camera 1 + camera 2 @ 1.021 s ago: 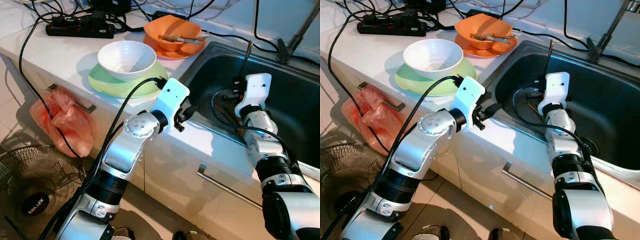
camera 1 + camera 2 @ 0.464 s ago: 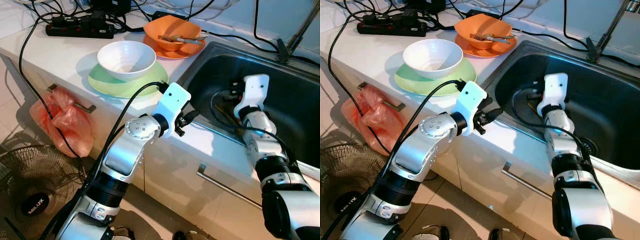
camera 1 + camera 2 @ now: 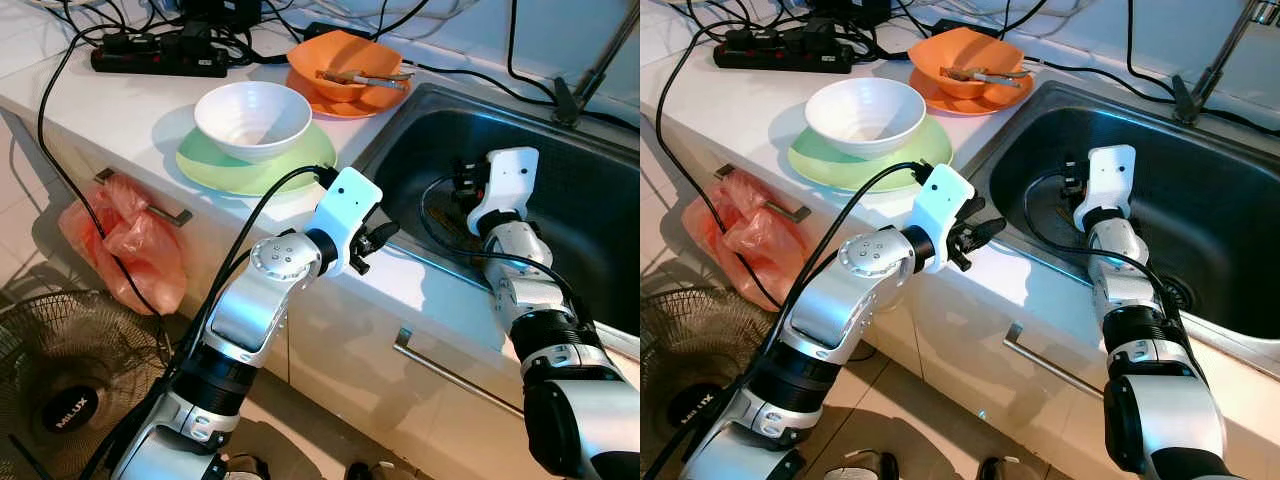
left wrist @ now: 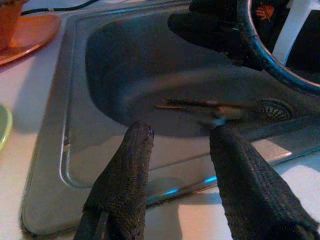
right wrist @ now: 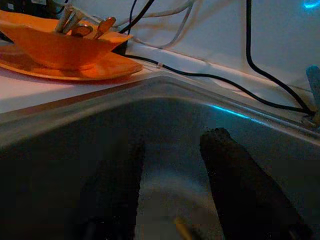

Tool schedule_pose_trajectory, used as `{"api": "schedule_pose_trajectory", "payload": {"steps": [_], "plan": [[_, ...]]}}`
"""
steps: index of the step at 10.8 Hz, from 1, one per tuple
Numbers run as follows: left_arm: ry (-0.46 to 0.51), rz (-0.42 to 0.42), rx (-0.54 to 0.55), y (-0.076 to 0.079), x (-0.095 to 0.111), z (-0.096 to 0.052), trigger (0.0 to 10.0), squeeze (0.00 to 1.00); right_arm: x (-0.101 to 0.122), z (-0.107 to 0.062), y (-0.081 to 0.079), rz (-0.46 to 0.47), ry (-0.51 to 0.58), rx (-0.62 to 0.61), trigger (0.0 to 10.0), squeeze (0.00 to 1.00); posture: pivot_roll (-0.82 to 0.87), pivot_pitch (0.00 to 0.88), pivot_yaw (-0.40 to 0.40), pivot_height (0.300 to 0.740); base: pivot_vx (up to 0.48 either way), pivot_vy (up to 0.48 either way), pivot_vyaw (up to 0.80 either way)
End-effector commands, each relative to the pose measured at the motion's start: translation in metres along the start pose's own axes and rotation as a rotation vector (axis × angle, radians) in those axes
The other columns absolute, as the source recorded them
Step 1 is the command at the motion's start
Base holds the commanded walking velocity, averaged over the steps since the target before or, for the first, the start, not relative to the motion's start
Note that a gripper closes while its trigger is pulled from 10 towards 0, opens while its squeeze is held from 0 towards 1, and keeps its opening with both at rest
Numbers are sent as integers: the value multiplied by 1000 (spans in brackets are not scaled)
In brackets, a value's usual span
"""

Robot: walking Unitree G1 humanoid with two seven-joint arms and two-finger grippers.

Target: Kitchen organization

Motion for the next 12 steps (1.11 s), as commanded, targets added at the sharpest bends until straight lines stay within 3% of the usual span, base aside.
{"api": "schedule_pose_trajectory", "payload": {"steps": [1, 3, 5, 7, 10, 12], "plan": [[19, 6, 8, 0, 5, -1, 10000, 0, 1, 1, 0, -9, -2, -2, 10000, 0, 66, 110, -46, 740, 0, 0, 0], [32, 59, 93, -11, 9, -2, 10000, 0, 3, 2, -1, 16, 5, -2, 10000, 0, 66, 110, -46, 740, 0, 0, 0], [53, 168, 248, -32, 18, -5, 10000, 0, 10, 5, -8, 69, 27, 50, 10000, 0, 66, 110, -47, 740, 0, 0, 0], [71, 286, 334, -43, 25, -8, 10000, 0, 14, 6, -20, 119, 43, 128, 10000, 0, 66, 110, -47, 740, 0, 0, 0], [-15, 458, 390, -55, 15, -11, 10000, 0, 25, 4, -42, 236, 87, 314, 10000, 0, 68, 109, -48, 740, 0, 0, 0], [-84, 508, 427, -63, 7, -15, 10000, 0, 28, -4, -55, 262, 86, 468, 10000, 0, 68, 109, -48, 740, 0, 0, 0]]}}
Point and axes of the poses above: a point about 5 cm out from each wrist's last joint towards the gripper, its own z axis pointing out of the wrist towards the gripper, its own x axis along the axis of the wrist's last joint, y = z × x, the point moved 1 cm from there along z, pointing out of the wrist towards the gripper, and after that the axes turned 11 degrees about z, right-handed, at the moved point
